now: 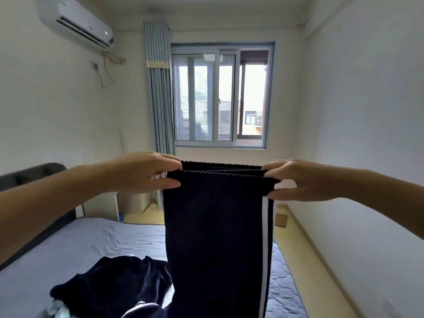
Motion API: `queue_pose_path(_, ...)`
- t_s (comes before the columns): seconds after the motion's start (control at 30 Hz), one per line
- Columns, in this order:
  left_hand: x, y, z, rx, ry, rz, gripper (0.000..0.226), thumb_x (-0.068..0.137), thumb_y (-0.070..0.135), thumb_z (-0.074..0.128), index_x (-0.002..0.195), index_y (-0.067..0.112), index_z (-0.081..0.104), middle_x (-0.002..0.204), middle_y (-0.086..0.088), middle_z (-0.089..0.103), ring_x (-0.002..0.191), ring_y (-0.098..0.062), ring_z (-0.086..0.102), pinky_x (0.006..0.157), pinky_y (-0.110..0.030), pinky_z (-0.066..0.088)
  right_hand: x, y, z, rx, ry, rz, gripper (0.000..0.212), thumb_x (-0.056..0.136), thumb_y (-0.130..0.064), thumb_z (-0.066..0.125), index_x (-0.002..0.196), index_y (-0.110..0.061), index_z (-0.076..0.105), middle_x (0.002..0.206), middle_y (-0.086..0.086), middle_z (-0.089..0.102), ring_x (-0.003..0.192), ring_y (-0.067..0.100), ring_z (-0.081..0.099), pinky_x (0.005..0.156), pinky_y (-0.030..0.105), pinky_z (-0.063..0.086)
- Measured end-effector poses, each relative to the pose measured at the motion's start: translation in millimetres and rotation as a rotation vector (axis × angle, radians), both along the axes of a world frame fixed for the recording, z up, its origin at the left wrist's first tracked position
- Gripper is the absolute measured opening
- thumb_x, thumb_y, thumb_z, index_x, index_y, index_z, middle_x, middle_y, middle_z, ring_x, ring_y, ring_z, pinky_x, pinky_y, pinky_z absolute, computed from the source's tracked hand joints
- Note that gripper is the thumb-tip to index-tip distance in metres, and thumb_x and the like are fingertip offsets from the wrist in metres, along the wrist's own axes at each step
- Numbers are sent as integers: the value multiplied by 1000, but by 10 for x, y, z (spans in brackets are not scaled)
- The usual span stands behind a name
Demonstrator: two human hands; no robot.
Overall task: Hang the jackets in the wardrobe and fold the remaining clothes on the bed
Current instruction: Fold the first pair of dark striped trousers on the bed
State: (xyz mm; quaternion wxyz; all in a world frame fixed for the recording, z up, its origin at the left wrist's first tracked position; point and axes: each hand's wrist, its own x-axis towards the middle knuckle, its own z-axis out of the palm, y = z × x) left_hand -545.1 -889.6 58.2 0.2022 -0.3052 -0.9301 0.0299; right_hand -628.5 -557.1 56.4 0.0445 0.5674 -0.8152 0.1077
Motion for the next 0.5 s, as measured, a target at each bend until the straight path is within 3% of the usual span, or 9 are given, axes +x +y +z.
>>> queue_pose_path(0.1, -52, 110, 53, 51, 2, -64, 33, 88, 48, 47, 76, 18, 52, 74, 9, 51, 74, 1, 48, 68, -21, 38, 69, -85, 93, 21, 78, 41, 21, 96, -34, 52, 105, -24, 67, 100, -13, 59, 94, 9, 59, 82, 33, 49)
queue_pose_path(0.2, -87, 287, 121, 94, -2, -150, 34, 88, 48, 50, 79, 17, 58, 77, 8, 56, 82, -5, 52, 74, -18, 40, 141, -168, 159, -26, 93, 57, 34, 97, -42, 46, 96, -16, 68, 91, -8, 59, 84, 11, 59, 76, 28, 48)
queue_pose_path(0.27, -90, 336, 164, 178, 33, -158, 30, 85, 45, 56, 87, 16, 64, 83, 8, 60, 81, -3, 56, 75, -16, 42, 145, -176, 196, -111, 99, 55, 31, 94, -37, 51, 98, -12, 69, 92, -3, 61, 86, 12, 60, 78, 26, 49)
queue_pose_path(0.37, -78, 363, 249, 314, 112, -165, 13, 81, 26, 70, 88, 18, 63, 83, 8, 61, 77, -8, 60, 74, -22, 49, 102, -161, 200, -306, 46, 17, 9, 87, -17, 65, 96, -17, 62, 89, -7, 61, 85, 13, 63, 81, 29, 55)
queue_pose_path(0.5, -55, 453, 320, 345, 106, -194, 20, 78, 12, 74, 80, 21, 55, 90, 8, 56, 80, -15, 59, 74, -32, 53, 61, -210, 216, -448, -138, -35, 49, 78, -8, 75, 105, -38, 47, 96, -12, 54, 72, 14, 63, 69, 28, 56)
